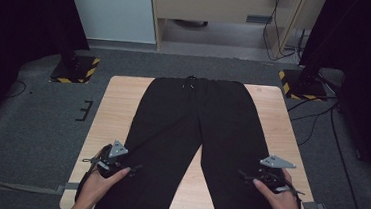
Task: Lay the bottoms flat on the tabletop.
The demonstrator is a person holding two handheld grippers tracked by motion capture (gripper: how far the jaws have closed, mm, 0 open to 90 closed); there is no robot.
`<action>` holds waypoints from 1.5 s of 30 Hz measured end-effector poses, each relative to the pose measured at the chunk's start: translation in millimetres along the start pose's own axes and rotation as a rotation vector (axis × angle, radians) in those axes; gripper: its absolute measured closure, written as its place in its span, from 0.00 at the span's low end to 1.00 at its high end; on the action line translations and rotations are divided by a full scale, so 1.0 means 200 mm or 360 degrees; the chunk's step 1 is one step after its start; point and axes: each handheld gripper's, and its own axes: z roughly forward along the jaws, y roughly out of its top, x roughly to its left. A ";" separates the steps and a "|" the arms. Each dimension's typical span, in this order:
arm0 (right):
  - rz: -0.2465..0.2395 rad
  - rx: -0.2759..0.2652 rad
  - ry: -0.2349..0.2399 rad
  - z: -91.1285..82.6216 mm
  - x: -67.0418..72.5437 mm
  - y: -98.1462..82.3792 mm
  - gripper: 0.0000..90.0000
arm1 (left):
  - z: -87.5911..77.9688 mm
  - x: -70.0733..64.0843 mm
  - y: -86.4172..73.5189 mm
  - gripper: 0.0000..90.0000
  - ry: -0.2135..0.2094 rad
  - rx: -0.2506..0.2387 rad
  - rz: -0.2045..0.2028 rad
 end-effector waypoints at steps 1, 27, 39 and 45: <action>0.0003 0.0002 -0.0017 0.00 -0.03 0.01 0.11 | 0.00 0.02 0.00 0.07 0.0017 0.0000 -0.0003; 0.0124 0.0086 -0.0203 0.09 -0.39 -0.01 0.33 | 0.11 0.18 0.02 0.07 0.0117 0.0027 -0.0106; 0.0085 0.0096 -0.0279 0.09 -0.40 -0.05 0.43 | 0.21 0.07 0.00 0.06 0.0077 -0.0005 -0.0111; 0.0147 0.0059 -0.0258 0.06 -0.45 -0.07 0.29 | 0.16 0.07 0.03 0.06 0.0077 -0.0018 -0.0048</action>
